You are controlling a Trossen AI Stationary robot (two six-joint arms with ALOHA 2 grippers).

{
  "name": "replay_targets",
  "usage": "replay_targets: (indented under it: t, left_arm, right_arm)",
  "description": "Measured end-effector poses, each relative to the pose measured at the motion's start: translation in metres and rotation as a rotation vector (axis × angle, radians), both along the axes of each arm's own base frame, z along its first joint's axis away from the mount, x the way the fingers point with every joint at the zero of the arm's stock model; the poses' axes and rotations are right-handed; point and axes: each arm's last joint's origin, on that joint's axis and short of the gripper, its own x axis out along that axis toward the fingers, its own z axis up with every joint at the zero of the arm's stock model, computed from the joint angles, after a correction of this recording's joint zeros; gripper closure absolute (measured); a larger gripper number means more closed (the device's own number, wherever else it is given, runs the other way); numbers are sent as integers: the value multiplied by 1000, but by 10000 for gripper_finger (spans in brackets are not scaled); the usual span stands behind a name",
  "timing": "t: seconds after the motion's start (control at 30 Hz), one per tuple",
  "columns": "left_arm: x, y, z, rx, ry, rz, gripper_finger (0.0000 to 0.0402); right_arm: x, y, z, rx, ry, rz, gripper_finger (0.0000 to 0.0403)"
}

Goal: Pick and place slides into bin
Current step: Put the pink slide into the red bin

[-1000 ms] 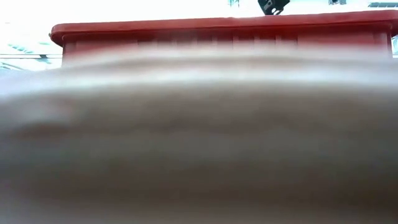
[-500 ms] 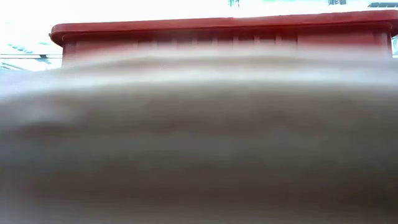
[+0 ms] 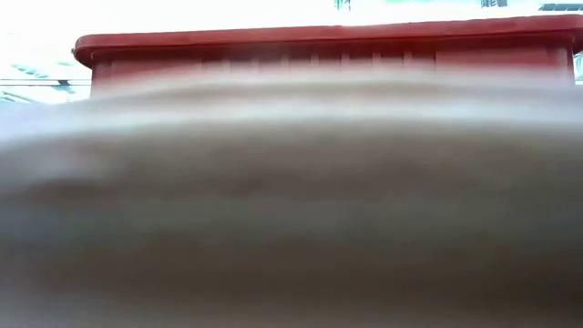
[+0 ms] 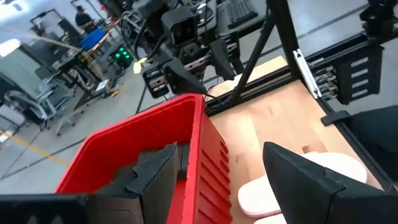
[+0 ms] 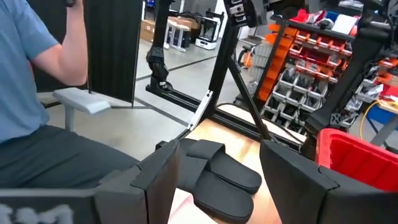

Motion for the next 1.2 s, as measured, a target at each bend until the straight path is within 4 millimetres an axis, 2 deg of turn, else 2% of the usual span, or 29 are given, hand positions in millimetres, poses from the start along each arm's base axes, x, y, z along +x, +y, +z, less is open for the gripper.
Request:
replay_targets:
  t: [0.2,0.43,0.67,0.77,0.9,1.07,1.2]
  left_arm:
    - [-2,-13,-8,-22,-21,60,160]
    - [-2,-26,-18,-42,-32,100,160]
    - [6,-44,-39,-8,-22,136,160]
    - [6,-49,-43,25,-26,145,160]
    - [4,-48,-38,-34,-60,171,160]
    - [2,-49,-38,-88,-76,190,160]
    - [0,-50,-38,-121,-94,210,160]
  right_arm:
    - [-4,10,-2,-13,1,-68,190]
    - [-4,26,-3,11,-31,-25,190]
    - [9,38,-12,-3,11,-115,190]
    - [21,47,-10,-12,77,-122,190]
    - [38,62,-11,-22,221,-138,190]
    - [51,76,-29,-41,405,-171,190]
    - [55,80,-39,22,499,-176,190]
